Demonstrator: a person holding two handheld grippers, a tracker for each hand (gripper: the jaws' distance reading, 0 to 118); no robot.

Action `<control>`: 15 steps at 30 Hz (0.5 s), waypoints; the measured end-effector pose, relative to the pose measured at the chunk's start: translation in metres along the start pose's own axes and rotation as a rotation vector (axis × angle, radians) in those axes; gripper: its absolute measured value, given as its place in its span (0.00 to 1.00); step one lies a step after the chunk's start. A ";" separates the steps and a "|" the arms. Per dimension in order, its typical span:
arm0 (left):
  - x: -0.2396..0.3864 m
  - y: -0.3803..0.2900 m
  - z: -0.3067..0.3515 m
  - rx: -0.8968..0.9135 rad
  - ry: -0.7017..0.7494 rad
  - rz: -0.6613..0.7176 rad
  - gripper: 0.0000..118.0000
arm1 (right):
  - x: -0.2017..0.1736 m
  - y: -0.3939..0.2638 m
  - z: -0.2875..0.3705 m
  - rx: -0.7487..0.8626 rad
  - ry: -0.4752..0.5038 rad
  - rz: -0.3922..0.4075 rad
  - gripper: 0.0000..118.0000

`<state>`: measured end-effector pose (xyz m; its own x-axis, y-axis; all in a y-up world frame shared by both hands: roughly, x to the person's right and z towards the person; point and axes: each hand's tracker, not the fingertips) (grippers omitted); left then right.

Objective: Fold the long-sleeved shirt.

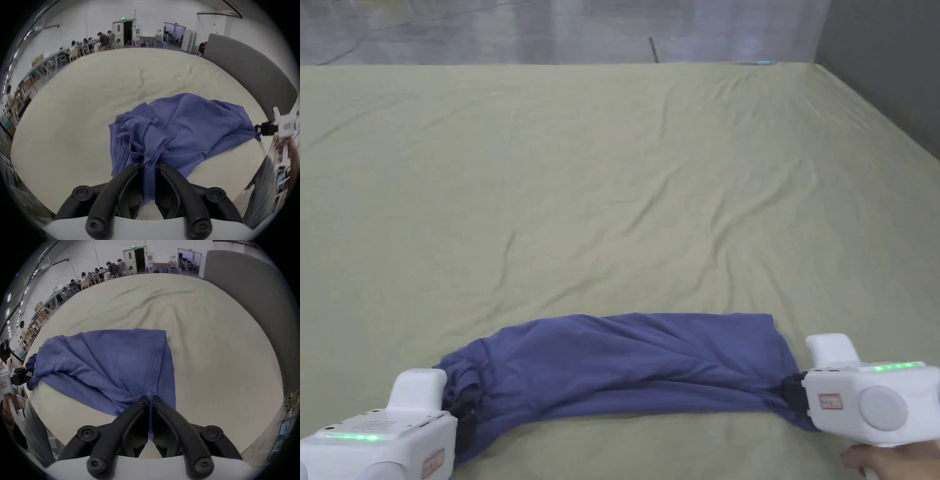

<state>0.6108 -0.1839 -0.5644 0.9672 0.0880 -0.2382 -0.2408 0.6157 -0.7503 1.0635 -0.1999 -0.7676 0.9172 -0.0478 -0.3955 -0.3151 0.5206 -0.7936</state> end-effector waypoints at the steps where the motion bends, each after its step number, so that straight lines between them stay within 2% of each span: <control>1: -0.003 0.000 -0.001 -0.003 -0.004 0.043 0.07 | 0.001 0.001 -0.001 0.010 -0.002 -0.013 0.03; 5: -0.009 -0.001 -0.004 0.034 -0.011 0.057 0.09 | 0.003 0.006 0.000 0.000 0.003 -0.036 0.03; 6: -0.004 -0.002 0.001 0.041 -0.011 0.062 0.20 | 0.003 0.007 0.002 -0.001 0.004 -0.037 0.05; 7: -0.005 0.000 0.005 0.041 -0.014 0.069 0.49 | 0.003 0.008 0.007 0.003 -0.004 -0.036 0.13; 8: -0.007 0.003 0.008 0.023 -0.012 0.078 0.95 | 0.001 0.008 0.019 0.020 -0.024 -0.044 0.40; 9: -0.007 0.005 0.014 -0.011 -0.014 0.090 1.00 | 0.002 0.009 0.027 0.026 -0.023 -0.047 0.77; 10: 0.001 0.011 0.034 0.051 -0.056 0.100 1.00 | 0.002 0.012 0.038 0.048 -0.010 -0.055 0.98; 11: 0.001 0.016 0.043 0.068 -0.067 0.111 1.00 | 0.000 0.016 0.054 0.128 0.005 -0.069 1.00; 14: 0.001 0.034 0.070 0.137 -0.074 0.139 1.00 | -0.009 0.032 0.081 0.209 -0.003 -0.098 0.99; 15: 0.000 0.040 0.075 0.162 -0.076 0.150 0.94 | -0.014 0.035 0.087 0.246 0.000 -0.104 0.94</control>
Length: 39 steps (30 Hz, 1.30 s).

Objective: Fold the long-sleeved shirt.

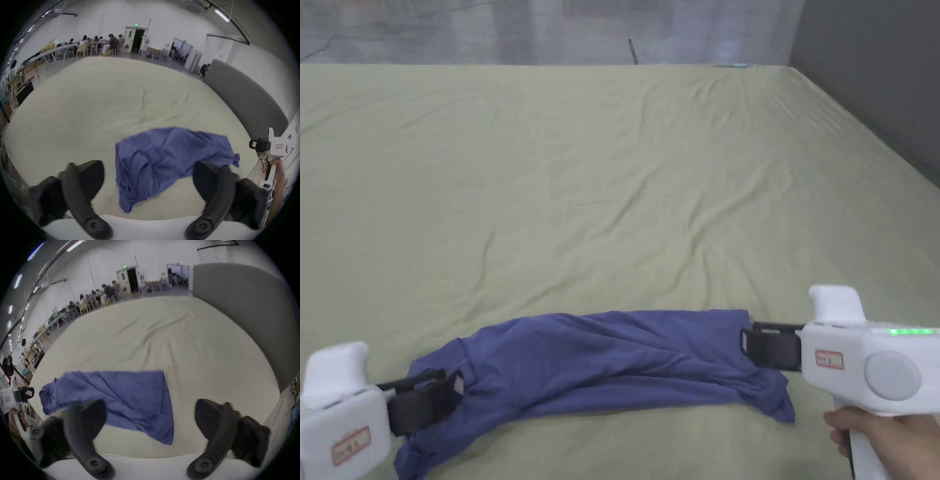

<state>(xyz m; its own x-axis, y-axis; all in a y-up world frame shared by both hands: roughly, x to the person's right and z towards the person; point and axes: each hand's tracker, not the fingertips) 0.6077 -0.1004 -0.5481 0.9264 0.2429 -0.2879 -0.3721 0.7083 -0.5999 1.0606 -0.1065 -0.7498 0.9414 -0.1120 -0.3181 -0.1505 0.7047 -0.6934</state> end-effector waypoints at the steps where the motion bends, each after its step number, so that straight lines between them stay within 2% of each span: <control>1: 0.001 0.006 0.003 0.026 -0.004 0.000 0.73 | -0.006 0.003 0.005 0.049 0.011 0.018 0.78; 2: 0.002 0.010 0.004 0.050 -0.012 0.000 0.14 | -0.014 0.005 0.007 0.084 0.003 0.049 0.26; 3: 0.000 0.011 0.003 0.050 -0.012 0.004 0.00 | -0.021 0.007 0.006 0.094 -0.025 0.067 0.02; 4: -0.003 0.012 -0.001 0.055 -0.010 0.023 0.00 | -0.028 0.008 0.006 0.112 -0.063 0.081 0.02; 6: -0.007 0.017 -0.003 0.022 -0.045 0.047 0.00 | -0.035 0.010 0.006 0.063 0.019 0.086 0.02; 9: -0.021 0.014 -0.001 0.040 -0.083 0.112 0.00 | -0.038 0.008 0.009 0.075 0.068 0.053 0.02; 10: -0.031 0.014 -0.003 0.032 -0.116 0.163 0.08 | -0.040 0.007 0.010 0.067 0.069 0.060 0.02; 11: -0.045 0.012 -0.005 0.019 -0.152 0.241 0.57 | -0.043 0.007 0.010 0.062 0.068 0.067 0.02; 12: -0.059 0.009 -0.007 0.015 -0.190 0.318 0.97 | -0.045 0.006 0.010 0.057 0.069 0.078 0.02; 14: -0.087 0.003 -0.024 -0.044 -0.254 0.438 1.00 | -0.045 0.002 0.006 0.043 0.073 0.091 0.02; 15: -0.099 -0.002 -0.029 0.047 -0.272 0.510 1.00 | -0.047 0.001 0.005 0.036 0.075 0.094 0.02; 16: -0.110 -0.005 -0.041 -0.022 -0.307 0.549 1.00 | -0.048 0.000 0.004 0.029 0.079 0.096 0.02; 19: -0.130 -0.021 -0.060 -0.068 -0.360 0.633 1.00 | -0.051 -0.004 0.001 0.012 0.084 0.100 0.02; 23: -0.146 -0.042 -0.098 -0.191 -0.453 0.818 1.00 | -0.055 -0.006 0.000 -0.001 0.089 0.105 0.02; 24: -0.144 -0.048 -0.106 -0.191 -0.475 0.837 1.00 | -0.056 -0.006 0.001 -0.002 0.089 0.105 0.02; 26: -0.137 -0.043 -0.102 -0.123 -0.487 0.772 1.00 | -0.057 -0.006 0.001 -0.004 0.091 0.106 0.02; 27: -0.132 -0.042 -0.104 -0.157 -0.523 0.815 1.00 | -0.058 -0.006 0.002 -0.004 0.090 0.104 0.02; 33: -0.117 -0.038 -0.127 -0.198 -0.697 0.862 1.00 | -0.059 -0.006 -0.001 -0.011 0.089 0.105 0.02; 35: -0.098 -0.031 -0.135 -0.195 -0.664 0.799 1.00 | -0.059 -0.006 -0.001 -0.013 0.089 0.101 0.02; 36: -0.091 -0.029 -0.135 -0.200 -0.647 0.740 0.96 | -0.059 -0.006 -0.001 -0.014 0.088 0.098 0.02; 37: -0.085 -0.028 -0.135 -0.205 -0.617 0.689 0.63 | -0.058 -0.006 0.000 -0.015 0.086 0.096 0.02; 38: -0.076 -0.022 -0.138 -0.216 -0.572 0.659 0.21 | -0.058 -0.006 0.000 -0.016 0.083 0.094 0.02; 39: -0.072 -0.022 -0.142 -0.248 -0.467 0.628 0.21 | -0.057 -0.006 0.000 -0.018 0.083 0.094 0.02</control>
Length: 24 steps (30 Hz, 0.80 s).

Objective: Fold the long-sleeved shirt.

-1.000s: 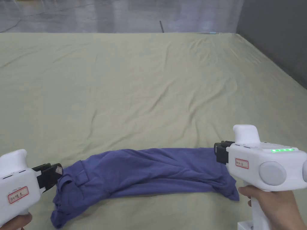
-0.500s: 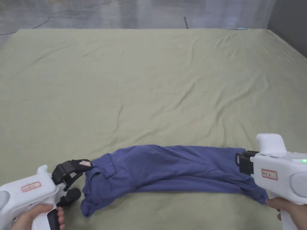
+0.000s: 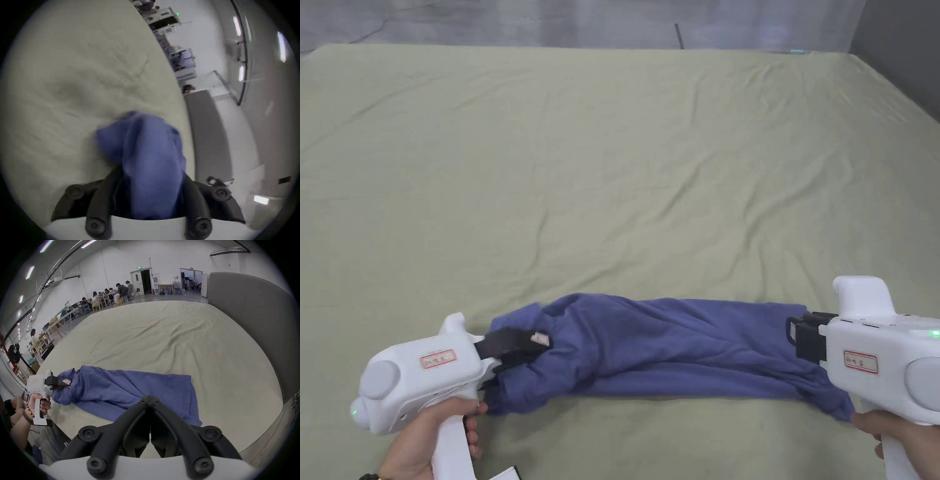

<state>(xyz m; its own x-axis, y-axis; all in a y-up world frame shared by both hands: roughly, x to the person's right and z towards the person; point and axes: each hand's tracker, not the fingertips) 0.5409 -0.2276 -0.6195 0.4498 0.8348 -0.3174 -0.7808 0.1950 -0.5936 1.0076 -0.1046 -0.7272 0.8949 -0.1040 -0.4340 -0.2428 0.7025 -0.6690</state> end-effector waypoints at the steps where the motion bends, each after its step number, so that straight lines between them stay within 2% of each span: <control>1: -0.002 -0.001 -0.002 -0.016 0.023 -0.018 0.21 | 0.000 0.000 0.001 -0.002 -0.001 0.000 0.02; 3: -0.010 0.009 0.001 0.019 -0.048 -0.044 0.21 | 0.002 0.000 0.001 -0.003 -0.003 0.001 0.02; 5: -0.011 0.012 0.009 0.008 -0.029 -0.062 0.21 | 0.003 0.000 0.002 -0.003 -0.005 0.000 0.02; 8: -0.011 0.017 0.027 0.095 0.055 -0.180 0.21 | 0.005 0.000 0.000 -0.006 -0.008 -0.003 0.02; 11: -0.028 0.033 0.057 0.135 0.045 -0.129 0.21 | 0.003 0.001 -0.003 -0.009 -0.011 -0.001 0.02; 15: -0.046 0.051 0.103 0.235 0.142 -0.127 0.21 | -0.002 0.002 -0.009 -0.012 -0.002 0.003 0.02; 17: -0.058 0.055 0.123 0.257 0.131 -0.098 0.21 | -0.005 0.002 -0.013 -0.014 0.006 0.008 0.02; 20: -0.059 0.057 0.131 0.274 0.169 -0.110 0.21 | -0.010 0.002 -0.017 -0.018 0.015 0.009 0.02; 24: -0.030 0.054 0.128 0.239 0.070 -0.125 0.21 | -0.013 0.002 -0.018 -0.019 0.025 0.008 0.02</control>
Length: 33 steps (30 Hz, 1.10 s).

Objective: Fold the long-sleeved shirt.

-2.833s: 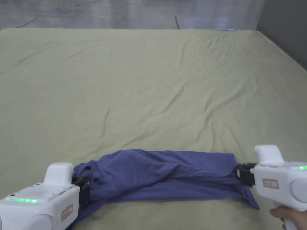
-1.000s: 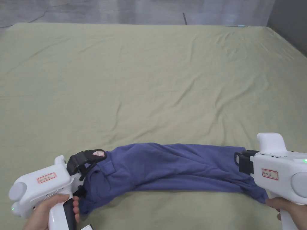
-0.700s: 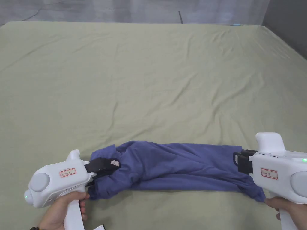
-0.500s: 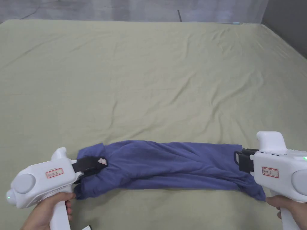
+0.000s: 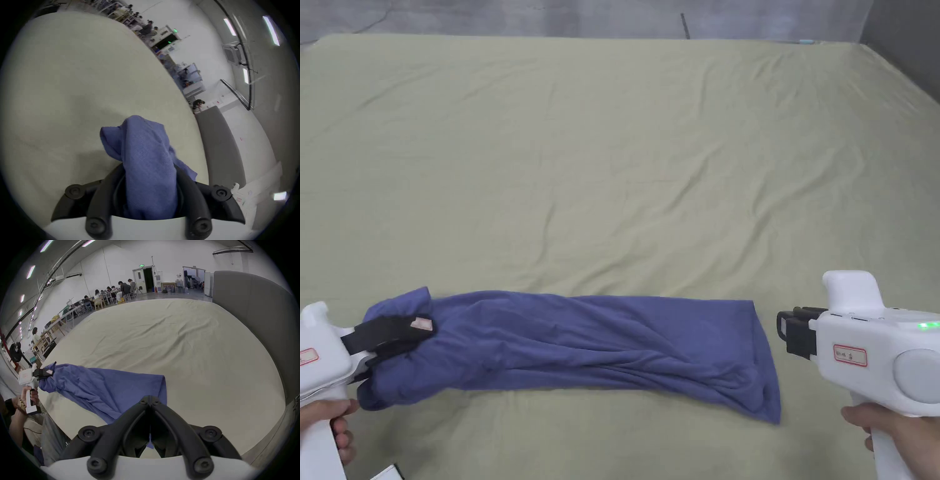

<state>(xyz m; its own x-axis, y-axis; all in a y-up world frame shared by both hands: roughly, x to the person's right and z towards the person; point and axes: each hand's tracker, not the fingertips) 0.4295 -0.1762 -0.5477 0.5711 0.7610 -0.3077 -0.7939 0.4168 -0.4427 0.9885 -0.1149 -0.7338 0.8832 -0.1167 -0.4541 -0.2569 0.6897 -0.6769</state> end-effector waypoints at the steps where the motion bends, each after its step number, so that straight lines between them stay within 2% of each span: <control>1: 0.016 -0.001 0.000 -0.004 -0.042 -0.028 0.21 | 0.000 0.000 0.000 0.001 0.001 0.001 0.02; 6: 0.109 -0.009 -0.016 -0.050 -0.095 -0.076 0.21 | 0.002 0.000 0.003 0.005 -0.005 0.001 0.02; 13: 0.203 -0.063 -0.105 -0.238 -0.119 -0.200 0.21 | 0.016 -0.009 0.015 0.008 -0.017 -0.016 0.02; 19: 0.195 -0.109 -0.193 -0.368 0.005 -0.239 0.21 | 0.038 -0.015 0.024 0.007 -0.048 -0.039 0.02; 22: 0.193 -0.116 -0.203 -0.385 -0.010 -0.220 0.22 | 0.047 -0.017 0.026 0.007 -0.064 -0.049 0.02; 23: 0.196 -0.117 -0.201 -0.385 -0.019 -0.216 0.39 | 0.050 -0.018 0.026 0.006 -0.070 -0.053 0.02; 24: 0.199 -0.116 -0.197 -0.377 -0.050 -0.206 0.64 | 0.051 -0.019 0.027 0.005 -0.072 -0.055 0.02; 25: 0.205 -0.116 -0.194 -0.390 -0.101 -0.195 0.83 | 0.053 -0.020 0.026 0.005 -0.074 -0.059 0.02; 26: 0.211 -0.116 -0.191 -0.389 -0.100 -0.196 0.87 | 0.054 -0.021 0.027 0.005 -0.076 -0.063 0.02; 30: 0.235 -0.124 -0.193 -0.383 -0.123 -0.242 0.87 | 0.056 -0.025 0.025 0.001 -0.075 -0.076 0.02; 33: 0.242 -0.128 -0.201 -0.398 -0.161 -0.190 0.87 | 0.056 -0.027 0.024 -0.003 -0.069 -0.079 0.02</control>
<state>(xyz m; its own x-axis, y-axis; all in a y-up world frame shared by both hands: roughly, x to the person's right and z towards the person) 0.7112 -0.1452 -0.7346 0.6339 0.7703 -0.0688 -0.5185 0.3573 -0.7768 1.0538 -0.1231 -0.7271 0.9258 -0.1209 -0.3582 -0.1866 0.6779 -0.7111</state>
